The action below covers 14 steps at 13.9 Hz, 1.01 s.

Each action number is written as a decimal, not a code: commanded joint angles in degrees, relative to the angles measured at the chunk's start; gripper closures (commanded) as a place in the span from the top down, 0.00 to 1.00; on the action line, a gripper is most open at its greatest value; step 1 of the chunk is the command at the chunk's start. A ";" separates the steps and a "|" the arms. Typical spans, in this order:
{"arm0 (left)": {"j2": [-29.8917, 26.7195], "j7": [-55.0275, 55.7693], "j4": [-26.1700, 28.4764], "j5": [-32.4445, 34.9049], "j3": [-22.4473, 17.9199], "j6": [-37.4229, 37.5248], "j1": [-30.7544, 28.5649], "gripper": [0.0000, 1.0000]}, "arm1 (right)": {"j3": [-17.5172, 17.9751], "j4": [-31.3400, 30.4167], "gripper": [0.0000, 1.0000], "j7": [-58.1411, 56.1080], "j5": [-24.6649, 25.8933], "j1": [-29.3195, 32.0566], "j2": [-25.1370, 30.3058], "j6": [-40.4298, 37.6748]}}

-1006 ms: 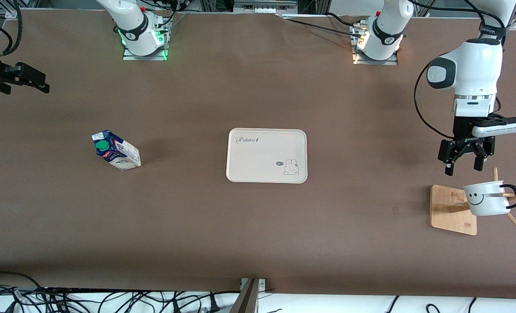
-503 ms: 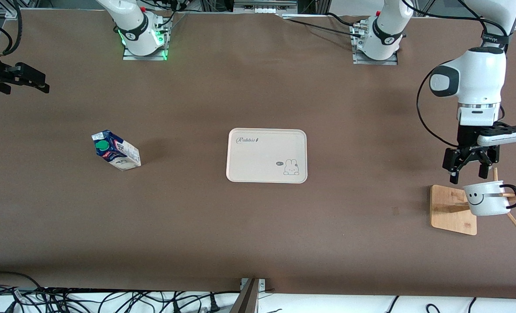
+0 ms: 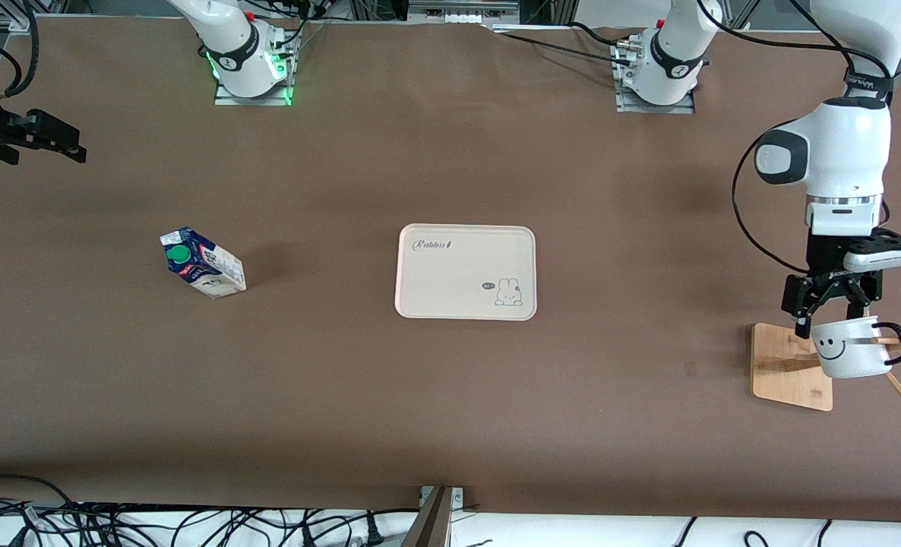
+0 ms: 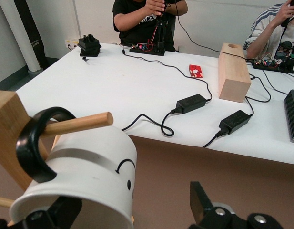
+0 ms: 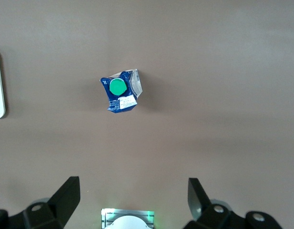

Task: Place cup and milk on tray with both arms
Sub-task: 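Lower the left gripper into the mug and close on its rim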

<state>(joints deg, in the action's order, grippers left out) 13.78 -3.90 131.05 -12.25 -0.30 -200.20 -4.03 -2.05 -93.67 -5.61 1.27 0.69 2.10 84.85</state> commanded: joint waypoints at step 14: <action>2.12 -1.82 -3.52 -0.93 0.21 -0.46 -0.28 0.00 | 0.38 1.12 1.00 0.42 0.32 0.54 -0.52 -1.00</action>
<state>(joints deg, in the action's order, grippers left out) 15.34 -3.90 128.60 -12.25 -0.30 -200.20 -4.13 -2.05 -93.67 -5.61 1.27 0.69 1.95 84.85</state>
